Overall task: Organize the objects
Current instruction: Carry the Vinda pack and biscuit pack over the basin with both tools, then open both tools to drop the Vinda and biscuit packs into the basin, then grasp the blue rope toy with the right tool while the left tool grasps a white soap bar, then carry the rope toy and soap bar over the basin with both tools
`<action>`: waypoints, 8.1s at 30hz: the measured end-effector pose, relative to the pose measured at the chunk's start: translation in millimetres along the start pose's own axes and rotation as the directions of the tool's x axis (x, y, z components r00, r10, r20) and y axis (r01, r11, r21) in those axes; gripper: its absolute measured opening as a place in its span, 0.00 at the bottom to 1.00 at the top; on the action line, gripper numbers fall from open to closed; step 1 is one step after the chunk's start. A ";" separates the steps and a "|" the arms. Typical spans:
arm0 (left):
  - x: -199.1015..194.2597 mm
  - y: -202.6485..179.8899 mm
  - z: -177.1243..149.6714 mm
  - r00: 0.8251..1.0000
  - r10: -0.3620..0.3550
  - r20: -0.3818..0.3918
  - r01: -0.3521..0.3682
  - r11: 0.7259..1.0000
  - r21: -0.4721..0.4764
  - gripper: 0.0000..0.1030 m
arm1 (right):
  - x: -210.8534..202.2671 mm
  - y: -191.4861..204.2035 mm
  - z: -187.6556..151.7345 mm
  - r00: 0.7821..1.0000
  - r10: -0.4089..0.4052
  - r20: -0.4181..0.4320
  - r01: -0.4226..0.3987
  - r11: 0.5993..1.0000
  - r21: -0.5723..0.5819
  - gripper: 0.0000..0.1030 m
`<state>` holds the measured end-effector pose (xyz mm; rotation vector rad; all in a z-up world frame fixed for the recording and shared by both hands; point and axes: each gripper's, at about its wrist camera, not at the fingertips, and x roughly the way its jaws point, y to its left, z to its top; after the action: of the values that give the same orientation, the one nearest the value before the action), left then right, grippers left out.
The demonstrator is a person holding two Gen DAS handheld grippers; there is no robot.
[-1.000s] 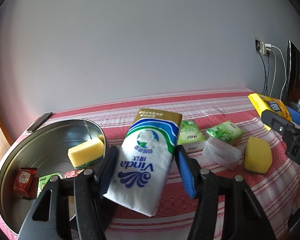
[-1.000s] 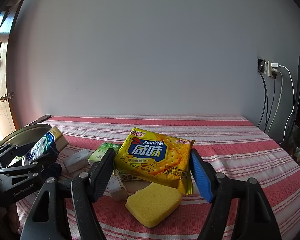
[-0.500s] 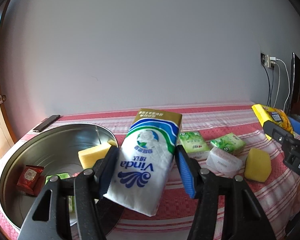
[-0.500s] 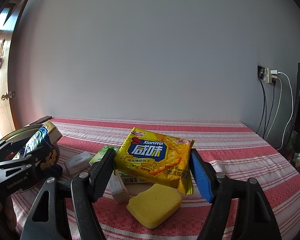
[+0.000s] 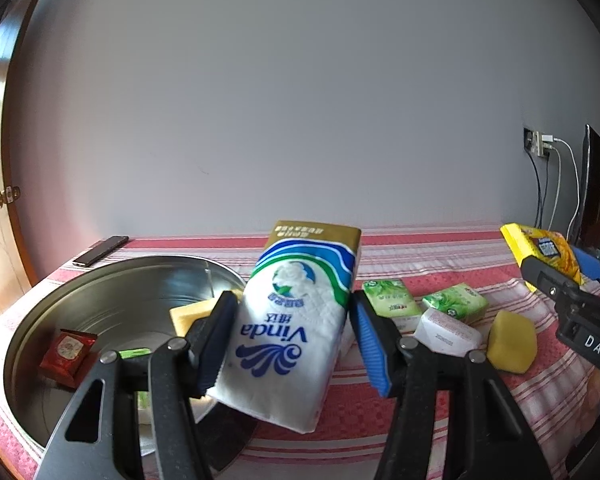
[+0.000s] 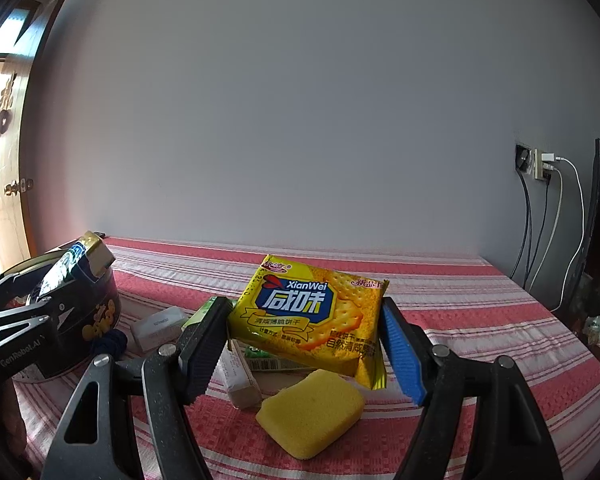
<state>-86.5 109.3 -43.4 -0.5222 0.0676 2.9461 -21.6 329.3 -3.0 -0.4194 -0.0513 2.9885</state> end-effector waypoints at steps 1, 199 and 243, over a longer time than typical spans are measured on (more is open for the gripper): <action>-1.9 3.9 1.0 1.000 0.003 0.002 -0.003 1.000 -0.007 0.56 | 0.1 1.7 0.3 1.000 0.003 0.002 -0.003 1.000 -0.005 0.73; 146.5 -45.9 -1.7 0.820 -0.230 -0.525 0.388 0.897 0.212 0.62 | 37.9 -11.4 3.3 0.977 0.161 -0.143 -0.147 0.984 0.101 0.30; 71.5 -17.7 9.5 0.987 0.008 -0.161 0.023 0.981 0.193 0.33 | 16.8 -4.9 6.0 0.988 0.141 -0.063 -0.138 0.989 0.056 0.30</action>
<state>-153.4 137.3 -59.4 -0.7269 0.3661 2.8418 -38.7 336.2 -1.6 -0.5373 0.0637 3.1018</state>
